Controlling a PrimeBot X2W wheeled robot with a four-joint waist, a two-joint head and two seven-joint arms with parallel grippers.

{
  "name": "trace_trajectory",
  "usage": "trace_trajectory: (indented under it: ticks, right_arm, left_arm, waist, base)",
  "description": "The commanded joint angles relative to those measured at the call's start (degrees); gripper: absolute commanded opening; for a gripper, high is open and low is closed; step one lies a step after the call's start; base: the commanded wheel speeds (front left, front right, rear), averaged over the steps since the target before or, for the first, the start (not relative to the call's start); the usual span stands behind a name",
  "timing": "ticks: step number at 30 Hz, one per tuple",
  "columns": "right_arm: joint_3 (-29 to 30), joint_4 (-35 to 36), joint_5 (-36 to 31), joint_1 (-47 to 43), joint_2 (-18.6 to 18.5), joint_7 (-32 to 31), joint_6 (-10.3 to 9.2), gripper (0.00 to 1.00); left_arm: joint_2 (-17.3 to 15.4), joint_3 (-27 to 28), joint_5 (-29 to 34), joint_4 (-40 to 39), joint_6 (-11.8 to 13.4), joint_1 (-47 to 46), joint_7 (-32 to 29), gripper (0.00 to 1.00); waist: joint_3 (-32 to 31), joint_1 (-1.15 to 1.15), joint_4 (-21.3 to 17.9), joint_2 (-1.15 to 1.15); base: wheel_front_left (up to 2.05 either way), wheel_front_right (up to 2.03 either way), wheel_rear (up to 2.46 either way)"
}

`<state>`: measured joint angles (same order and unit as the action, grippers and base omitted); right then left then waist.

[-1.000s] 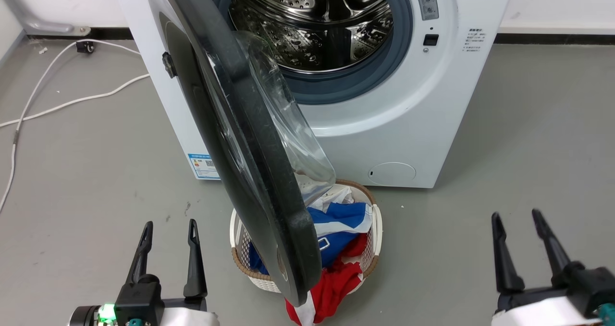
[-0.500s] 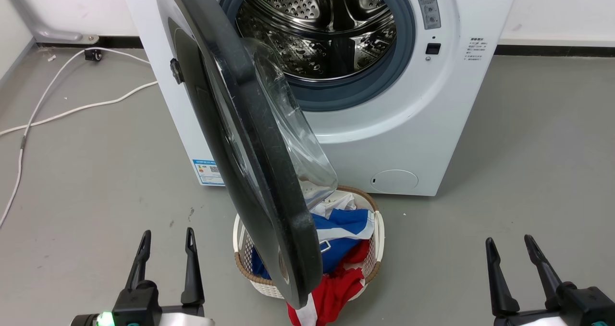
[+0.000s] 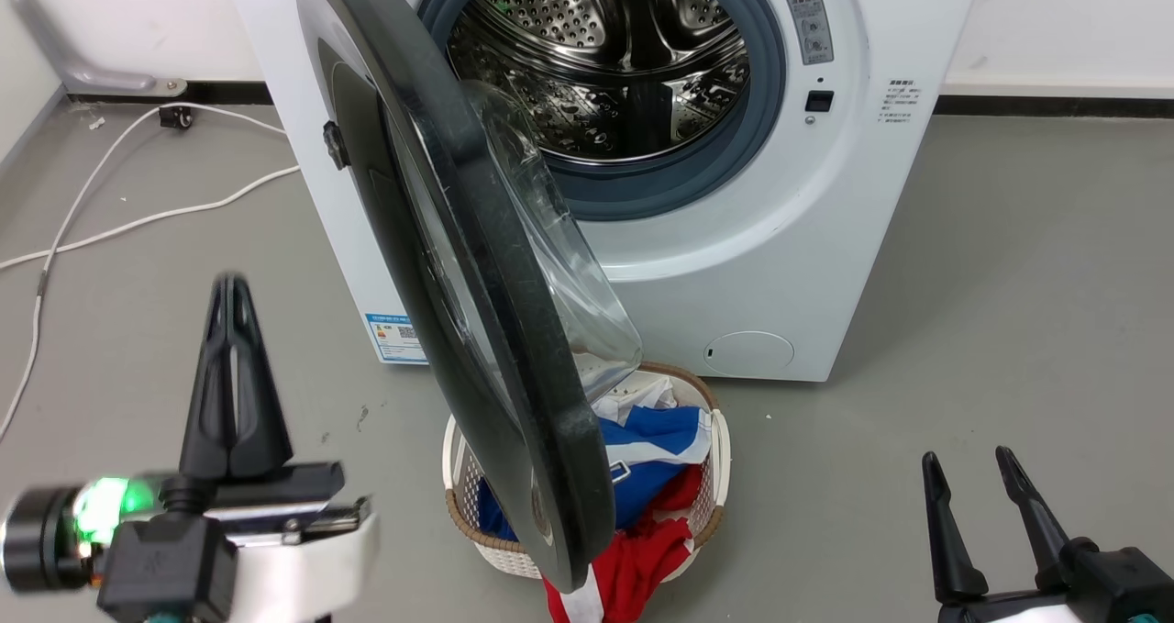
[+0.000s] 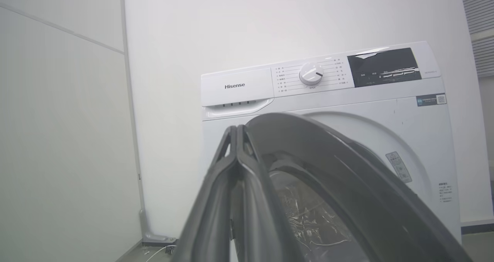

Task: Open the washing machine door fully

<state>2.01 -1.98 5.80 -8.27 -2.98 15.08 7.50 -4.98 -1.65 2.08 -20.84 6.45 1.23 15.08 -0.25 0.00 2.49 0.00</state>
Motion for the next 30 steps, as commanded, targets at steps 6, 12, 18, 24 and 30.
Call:
trace_trajectory:
  ticks: [6,12,18,24,30]
  right_arm:
    - [-0.28,-0.11,0.56,-0.76,0.18,0.12,-0.01,1.0]
    - [-0.67,-0.32,0.62,-0.65,0.18,0.12,-0.01,1.0]
    - [-0.63,-0.38,0.41,-0.76,0.19,0.12,-0.01,1.0]
    - [-0.99,-0.6,-0.18,-0.8,0.19,0.12,-0.01,1.0]
    - [-1.39,-0.72,-0.41,-0.05,0.19,0.12,-0.01,1.0]
  left_arm:
    - [-1.91,-7.71,2.2,-8.42,-3.52,-4.98,0.1,0.0]
    - [-1.68,-16.9,3.18,-10.12,-6.94,-7.56,0.09,0.0]
    - [-1.35,-23.88,2.99,-5.52,-9.46,-6.45,-0.07,0.0]
    - [-0.96,-28.8,2.12,0.79,-10.93,-5.27,-2.24,0.0]
    - [-0.68,-30.47,0.7,7.93,-11.21,-3.91,-4.83,0.0]
  waist:
    - [-0.26,0.0,-0.08,0.0]
    - [-0.44,0.0,-0.43,0.0]
    - [-0.25,0.0,-0.53,0.0]
    - [0.11,0.0,-0.43,0.0]
    - [0.63,0.0,-0.6,0.0]
  base:
    - [0.0,0.0,0.0]
    - [0.0,0.0,0.0]
    - [0.0,0.0,0.0]
    - [0.0,0.0,0.0]
    - [0.0,0.0,0.0]
